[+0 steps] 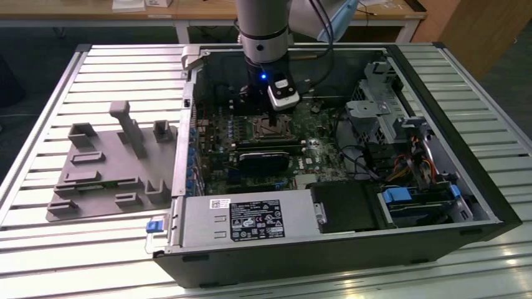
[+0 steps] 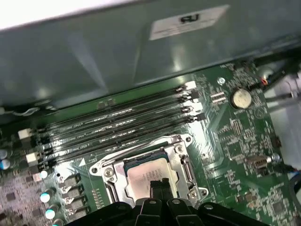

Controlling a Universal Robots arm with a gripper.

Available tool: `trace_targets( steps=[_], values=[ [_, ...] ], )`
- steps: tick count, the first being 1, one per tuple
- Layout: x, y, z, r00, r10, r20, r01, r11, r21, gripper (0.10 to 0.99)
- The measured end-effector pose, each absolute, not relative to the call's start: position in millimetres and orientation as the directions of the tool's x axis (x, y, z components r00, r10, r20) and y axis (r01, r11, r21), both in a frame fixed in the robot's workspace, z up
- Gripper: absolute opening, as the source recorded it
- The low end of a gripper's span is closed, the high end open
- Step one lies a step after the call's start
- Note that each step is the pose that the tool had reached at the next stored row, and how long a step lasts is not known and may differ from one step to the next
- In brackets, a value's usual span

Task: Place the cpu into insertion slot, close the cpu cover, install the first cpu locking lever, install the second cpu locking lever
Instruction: 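Install the first cpu locking lever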

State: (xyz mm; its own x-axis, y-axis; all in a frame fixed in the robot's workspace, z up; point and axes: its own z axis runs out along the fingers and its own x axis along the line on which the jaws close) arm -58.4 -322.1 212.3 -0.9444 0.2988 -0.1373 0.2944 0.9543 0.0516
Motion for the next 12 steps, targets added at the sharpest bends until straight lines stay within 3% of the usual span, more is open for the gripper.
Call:
trace_targets(
  steps=[12],
  values=[
    [-58.9, -322.2, 226.1, -0.948, 0.288, -0.138, 0.284, 0.958, 0.050, 0.102]
  ],
)
